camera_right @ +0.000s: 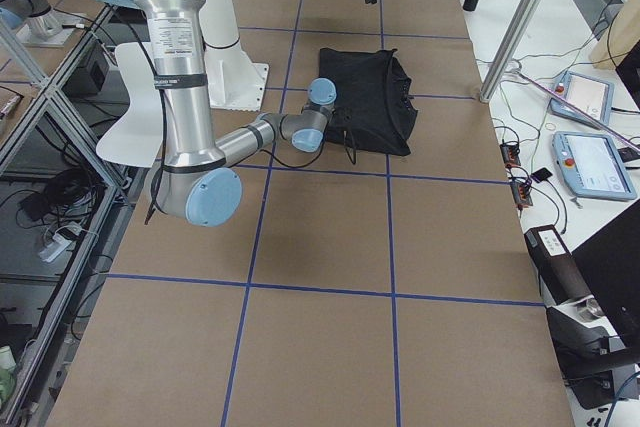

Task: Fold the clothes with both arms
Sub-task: 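Grasp the shirt's side corner with the right gripper, then drag the corner with the right gripper, rotating the shirt diagonally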

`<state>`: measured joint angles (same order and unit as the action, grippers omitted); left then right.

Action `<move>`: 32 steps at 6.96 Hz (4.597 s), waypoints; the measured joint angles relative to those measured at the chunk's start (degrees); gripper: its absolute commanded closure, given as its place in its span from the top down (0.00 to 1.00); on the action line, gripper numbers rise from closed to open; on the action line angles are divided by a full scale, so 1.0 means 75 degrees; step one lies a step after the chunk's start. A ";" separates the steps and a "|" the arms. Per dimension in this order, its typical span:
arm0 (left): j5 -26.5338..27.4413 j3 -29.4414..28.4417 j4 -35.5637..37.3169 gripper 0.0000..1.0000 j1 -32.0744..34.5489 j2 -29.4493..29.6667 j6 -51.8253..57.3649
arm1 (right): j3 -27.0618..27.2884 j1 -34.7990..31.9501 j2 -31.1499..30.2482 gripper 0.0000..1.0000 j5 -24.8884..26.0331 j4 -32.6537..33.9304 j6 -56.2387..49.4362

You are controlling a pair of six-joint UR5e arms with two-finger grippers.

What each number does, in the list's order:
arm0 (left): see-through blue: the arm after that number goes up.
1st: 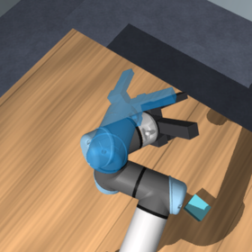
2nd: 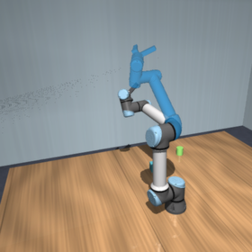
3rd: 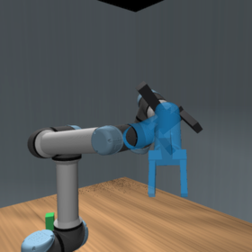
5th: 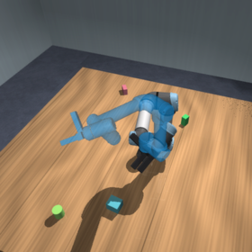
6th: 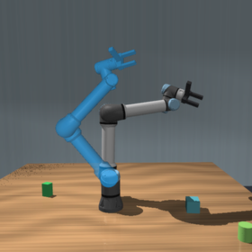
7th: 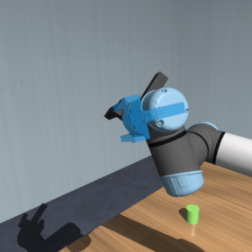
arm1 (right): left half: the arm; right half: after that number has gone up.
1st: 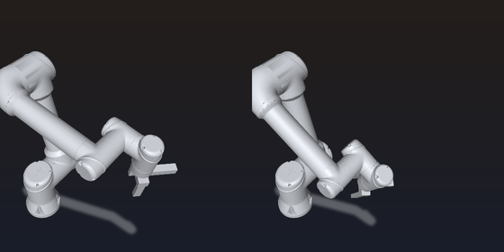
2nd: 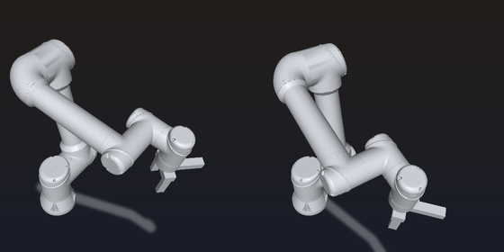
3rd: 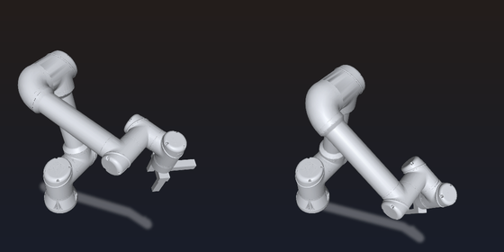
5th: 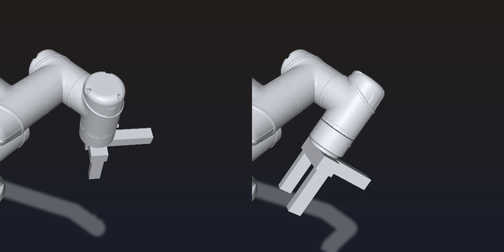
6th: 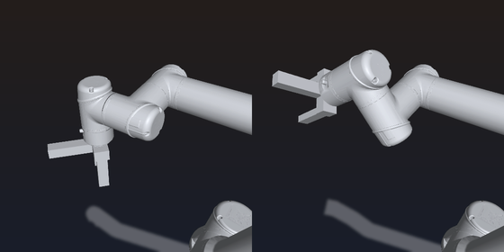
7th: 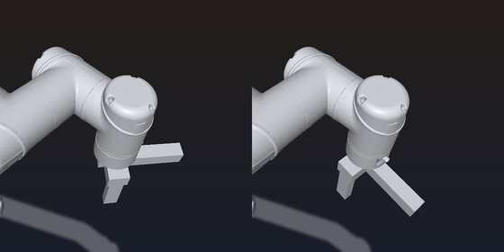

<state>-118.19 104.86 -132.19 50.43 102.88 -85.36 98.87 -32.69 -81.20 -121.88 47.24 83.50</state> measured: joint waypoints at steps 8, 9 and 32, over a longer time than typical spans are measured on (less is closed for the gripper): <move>0.0043 0.0015 0.0000 1.00 -0.0028 -0.0110 -0.0009 | 0.0214 -0.0027 -0.0062 1.00 -0.0357 0.0054 -0.0013; 0.0043 0.0019 0.0000 1.00 -0.0028 -0.0101 -0.0009 | 0.0197 -0.0026 -0.0054 1.00 -0.0338 0.0128 -0.0013; 0.0063 0.0108 -0.0009 1.00 -0.0003 -0.0355 -0.0009 | 0.1717 0.1234 -0.0594 0.00 -0.2512 0.0186 0.1249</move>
<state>-117.71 105.67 -132.25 50.41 100.22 -85.43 111.75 -23.44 -85.66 -140.72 48.64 92.87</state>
